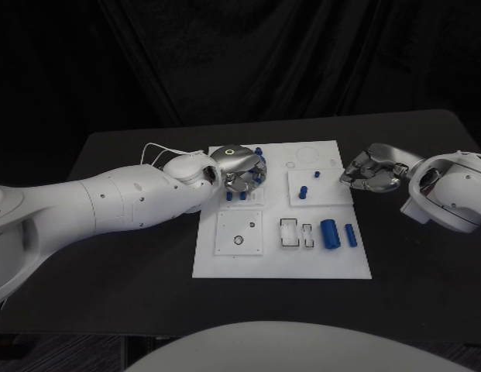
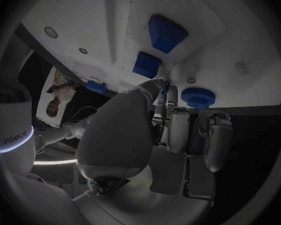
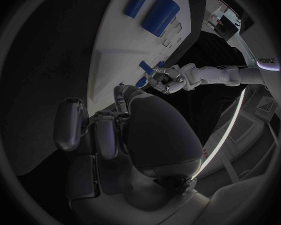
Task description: Assemble the parts on the task board
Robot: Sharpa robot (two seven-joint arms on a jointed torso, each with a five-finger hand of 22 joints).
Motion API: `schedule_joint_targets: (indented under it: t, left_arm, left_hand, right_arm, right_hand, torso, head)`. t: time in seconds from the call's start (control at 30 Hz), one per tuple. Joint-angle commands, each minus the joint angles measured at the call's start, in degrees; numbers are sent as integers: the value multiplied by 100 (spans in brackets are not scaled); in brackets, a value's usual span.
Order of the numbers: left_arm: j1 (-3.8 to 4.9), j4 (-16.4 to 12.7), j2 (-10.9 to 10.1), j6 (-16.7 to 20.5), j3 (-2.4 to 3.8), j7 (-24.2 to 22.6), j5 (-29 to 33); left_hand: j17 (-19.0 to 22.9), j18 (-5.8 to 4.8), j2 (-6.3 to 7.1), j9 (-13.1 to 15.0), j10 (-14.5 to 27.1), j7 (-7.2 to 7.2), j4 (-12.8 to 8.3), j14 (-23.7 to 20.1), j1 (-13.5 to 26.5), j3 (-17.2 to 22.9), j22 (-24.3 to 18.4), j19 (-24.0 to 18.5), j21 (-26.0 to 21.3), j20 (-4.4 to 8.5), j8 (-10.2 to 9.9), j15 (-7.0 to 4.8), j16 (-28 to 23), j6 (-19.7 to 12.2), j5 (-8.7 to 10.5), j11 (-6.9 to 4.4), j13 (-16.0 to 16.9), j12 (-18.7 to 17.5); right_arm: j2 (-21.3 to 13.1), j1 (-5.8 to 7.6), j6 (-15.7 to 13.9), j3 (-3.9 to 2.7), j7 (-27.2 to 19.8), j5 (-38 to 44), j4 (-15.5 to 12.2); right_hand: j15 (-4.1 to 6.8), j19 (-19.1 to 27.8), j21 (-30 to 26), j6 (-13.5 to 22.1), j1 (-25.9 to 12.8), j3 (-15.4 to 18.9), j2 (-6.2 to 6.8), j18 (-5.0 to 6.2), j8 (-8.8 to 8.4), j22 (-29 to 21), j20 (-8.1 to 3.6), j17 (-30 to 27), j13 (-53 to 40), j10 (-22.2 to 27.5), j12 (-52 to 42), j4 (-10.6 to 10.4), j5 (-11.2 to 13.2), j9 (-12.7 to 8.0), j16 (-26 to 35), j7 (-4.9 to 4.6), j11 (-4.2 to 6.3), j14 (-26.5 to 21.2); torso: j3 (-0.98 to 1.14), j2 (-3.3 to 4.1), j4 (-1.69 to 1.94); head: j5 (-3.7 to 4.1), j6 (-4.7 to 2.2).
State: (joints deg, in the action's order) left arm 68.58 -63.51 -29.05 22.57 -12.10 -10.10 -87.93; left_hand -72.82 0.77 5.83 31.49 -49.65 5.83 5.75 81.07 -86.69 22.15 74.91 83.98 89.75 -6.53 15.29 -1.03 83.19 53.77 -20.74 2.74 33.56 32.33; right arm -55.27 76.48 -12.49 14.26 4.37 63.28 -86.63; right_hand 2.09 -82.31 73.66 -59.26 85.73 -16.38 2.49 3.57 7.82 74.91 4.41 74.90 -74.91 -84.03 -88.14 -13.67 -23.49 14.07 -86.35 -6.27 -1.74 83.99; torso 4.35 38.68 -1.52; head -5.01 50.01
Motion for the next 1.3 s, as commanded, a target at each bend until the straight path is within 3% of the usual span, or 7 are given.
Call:
schedule_joint_targets:
  t: [0.03,0.27,0.5,0.73,0.9,1.07,1.3]
  left_arm:
    - [-8,-62,-66,488,8,-154,-42]
    - [1,-367,-347,863,77,-161,-42]
    - [18,-630,-651,782,102,-140,-42]
    - [18,-669,-827,517,62,-107,-42]
    - [13,-681,-884,387,26,-113,-42]
    - [0,-601,-893,338,8,-99,-42]
    - [-9,-579,-889,324,1,-64,-42]
  left_hand:
    - [-21,-77,-65,-16,-57,5,-45,54,-28,-12,1509,602,25,58,-36,-10,14,38,-24,-9,-30,-33]
    - [-12,-77,-35,-32,-137,8,-57,69,0,-25,1509,602,25,107,-74,-20,2,96,-42,-4,-128,-130]
    - [-83,-77,-36,-44,-143,10,-51,110,16,-20,1509,602,25,110,-106,-18,27,86,-53,0,-169,-179]
    - [-253,-77,-37,-68,-120,24,-34,207,45,-25,1509,602,25,116,-168,-4,105,47,-12,21,-227,-256]
    - [-263,-77,-36,-79,-111,19,-56,212,22,-5,1509,602,25,113,-196,-1,110,38,-54,20,-254,-291]
    - [-240,-77,-28,-83,-106,27,-47,200,41,-9,1509,602,25,114,-205,4,101,38,-64,31,-267,-309]
    - [-219,-77,-18,-87,-107,35,-34,188,68,-18,1509,602,25,113,-217,12,92,39,-49,40,-283,-327]
  right_arm:
    - [-17,-15,24,-4,121,5,-13]
    - [-27,-15,20,-4,117,5,-10]
    - [-3,-19,27,-4,120,5,14]
    - [4,-29,58,-4,123,5,17]
    - [-6,-35,81,-4,131,5,13]
    - [-27,-40,102,-4,137,5,2]
    - [-52,-44,107,-4,147,5,-12]
  right_hand:
    - [-19,4,-27,-4,7,-29,-24,29,33,998,-3,1133,-1298,-336,-4,15,-38,7,16,2,-13,442]
    - [-19,6,-33,-1,8,-31,-24,30,32,997,-3,1131,-1295,-332,-2,17,-38,7,19,1,-13,441]
    - [-20,8,-35,0,8,-33,-24,31,31,996,-3,1130,-1294,-331,0,18,-39,7,20,1,-13,441]
    - [-20,13,-47,1,8,-35,-25,33,31,992,-4,1125,-1288,-323,5,20,-39,9,25,0,-14,438]
    - [-20,16,-54,0,9,-38,-27,35,32,990,-4,1119,-1284,-318,8,21,-39,10,30,0,-14,436]
    - [-20,20,-63,-1,9,-39,-28,37,33,987,-4,1116,-1281,-315,11,22,-39,11,34,0,-14,434]
    - [-20,20,-63,-1,9,-39,-28,37,33,987,-4,1116,-1281,-315,11,22,-39,11,34,0,-14,434]
  torso:
    - [0,0,-2]
    - [-1,-5,5]
    - [-6,-4,7]
    - [-6,-5,18]
    - [12,-10,20]
    - [-16,11,35]
    - [-15,1,22]
  head:
    - [18,-1]
    - [9,-1]
    - [-20,-1]
    - [-31,-1]
    - [-52,-1]
    - [-28,-1]
    - [-29,-1]
